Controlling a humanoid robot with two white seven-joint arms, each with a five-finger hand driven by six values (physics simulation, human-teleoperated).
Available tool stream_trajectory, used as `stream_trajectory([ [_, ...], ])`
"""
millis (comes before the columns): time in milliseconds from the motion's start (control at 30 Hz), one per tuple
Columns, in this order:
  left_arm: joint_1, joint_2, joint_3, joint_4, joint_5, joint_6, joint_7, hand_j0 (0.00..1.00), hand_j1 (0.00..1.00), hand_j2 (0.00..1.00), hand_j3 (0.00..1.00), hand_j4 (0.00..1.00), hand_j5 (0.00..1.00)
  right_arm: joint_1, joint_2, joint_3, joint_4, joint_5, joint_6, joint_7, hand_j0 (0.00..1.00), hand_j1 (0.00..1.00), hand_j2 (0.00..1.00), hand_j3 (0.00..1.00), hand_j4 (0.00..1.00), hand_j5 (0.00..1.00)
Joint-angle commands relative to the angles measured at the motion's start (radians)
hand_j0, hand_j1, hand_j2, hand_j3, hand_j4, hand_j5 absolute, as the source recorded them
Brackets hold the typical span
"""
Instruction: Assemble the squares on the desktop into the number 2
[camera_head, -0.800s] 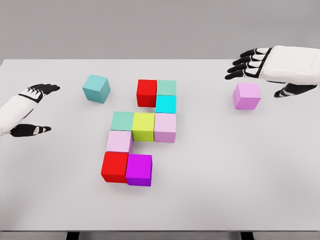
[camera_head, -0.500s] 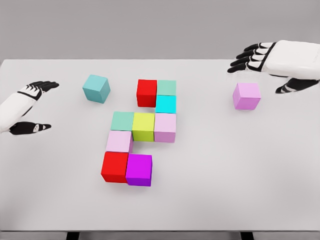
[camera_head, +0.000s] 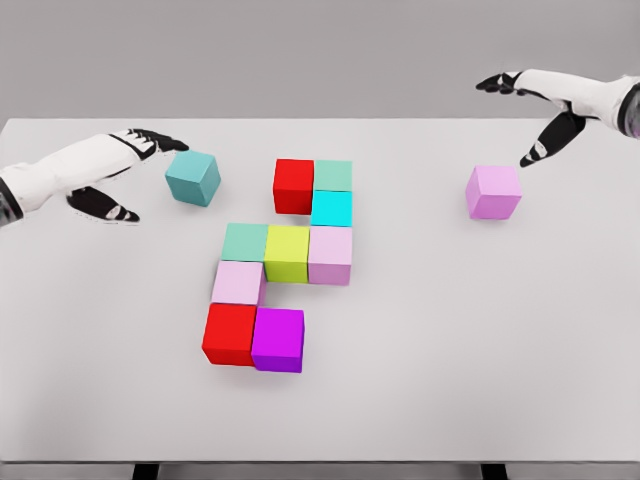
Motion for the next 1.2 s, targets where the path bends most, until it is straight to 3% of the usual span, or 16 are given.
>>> stream_trajectory([
  [0,0.0,-0.011,-0.028,0.057,0.004,0.016,-0.054,1.0,1.0,1.0,1.0,1.0,1.0,0.0,0.033,0.037,0.056,0.006,0.001,0.0,1.0,1.0,1.0,1.0,1.0,1.0],
  [167,-0.118,-0.028,-0.101,0.125,-0.002,0.016,-0.054,1.0,1.0,1.0,1.0,1.0,1.0,0.005,0.041,0.077,0.071,0.006,-0.004,0.0,1.0,1.0,1.0,1.0,1.0,1.0],
  [267,-0.166,-0.05,-0.124,0.129,-0.002,0.018,-0.054,1.0,1.0,1.0,1.0,1.0,1.0,0.005,0.069,0.077,0.131,0.007,-0.036,0.0,1.0,1.0,1.0,1.0,1.0,1.0],
  [400,-0.239,-0.094,-0.164,0.235,-0.004,0.019,-0.054,1.0,1.0,1.0,1.0,1.0,1.0,0.005,0.067,0.085,0.134,0.007,-0.039,0.0,1.0,1.0,1.0,1.0,1.0,1.0],
  [600,-0.264,-0.137,-0.193,0.249,-0.047,0.283,-0.054,1.0,1.0,1.0,1.0,1.0,1.0,0.008,0.066,0.097,0.136,0.004,-0.041,0.0,1.0,1.0,1.0,1.0,1.0,1.0],
  [733,-0.276,-0.16,-0.215,0.249,-0.062,0.317,-0.054,1.0,1.0,1.0,1.0,1.0,1.0,0.008,0.069,0.105,0.162,0.004,-0.041,0.0,1.0,1.0,1.0,1.0,1.0,1.0],
  [933,-0.313,-0.175,-0.284,0.266,-0.114,0.363,-0.054,1.0,1.0,1.0,1.0,1.0,1.0,0.006,0.108,0.126,0.274,0.007,-0.094,0.0,1.0,1.0,1.0,1.0,1.0,1.0],
  [1100,-0.328,-0.18,-0.327,0.286,-0.12,0.361,-0.054,1.0,1.0,1.0,1.0,1.0,1.0,0.005,0.118,0.126,0.281,0.007,-0.105,0.0,1.0,1.0,1.0,1.0,1.0,1.0],
  [1167,-0.35,-0.192,-0.348,0.332,-0.12,0.361,-0.054,1.0,1.0,1.0,1.0,1.0,1.0,0.005,0.119,0.128,0.287,0.009,-0.106,0.0,1.0,1.0,1.0,1.0,1.0,1.0],
])
